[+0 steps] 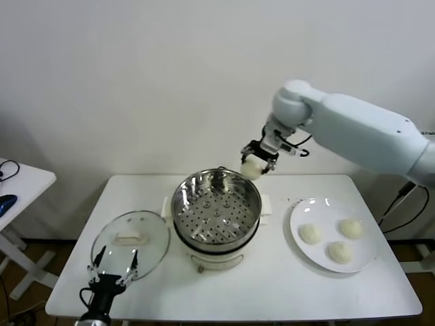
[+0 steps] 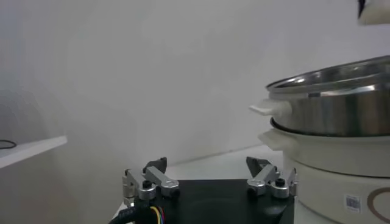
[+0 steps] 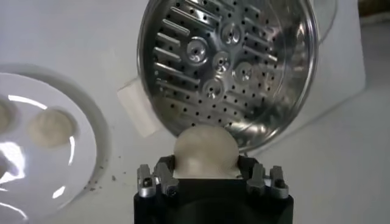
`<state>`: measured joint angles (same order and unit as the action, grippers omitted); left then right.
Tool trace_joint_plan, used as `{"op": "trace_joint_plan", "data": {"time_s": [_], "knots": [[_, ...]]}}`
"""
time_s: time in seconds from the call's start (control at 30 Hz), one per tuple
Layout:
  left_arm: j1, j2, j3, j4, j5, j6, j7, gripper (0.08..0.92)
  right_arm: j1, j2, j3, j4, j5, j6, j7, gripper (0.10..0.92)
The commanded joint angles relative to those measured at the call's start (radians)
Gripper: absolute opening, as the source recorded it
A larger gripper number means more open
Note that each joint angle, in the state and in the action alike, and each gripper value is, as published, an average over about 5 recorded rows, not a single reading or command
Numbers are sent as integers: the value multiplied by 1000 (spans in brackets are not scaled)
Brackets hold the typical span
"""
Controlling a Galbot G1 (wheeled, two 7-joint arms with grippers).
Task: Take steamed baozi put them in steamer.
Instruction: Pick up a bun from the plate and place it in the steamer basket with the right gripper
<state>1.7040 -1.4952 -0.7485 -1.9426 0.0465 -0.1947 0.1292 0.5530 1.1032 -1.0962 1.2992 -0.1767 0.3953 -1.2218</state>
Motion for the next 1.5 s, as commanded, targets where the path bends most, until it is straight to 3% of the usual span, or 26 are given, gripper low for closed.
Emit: {"op": "trace_joint_plan", "data": {"time_s": [0.03,0.47,1.5], "knots": [[2,5,-1,-8,0,3,0,823,-78,194,-11,-43,-146,50,-1,679],[12,1,9,-9,15,6,0,823,-204,256,61,-218,-372,153,16,679],[12,-1,6,-3,12,7,0,823,-256,274,73,-244,-402,176,25,687]]}}
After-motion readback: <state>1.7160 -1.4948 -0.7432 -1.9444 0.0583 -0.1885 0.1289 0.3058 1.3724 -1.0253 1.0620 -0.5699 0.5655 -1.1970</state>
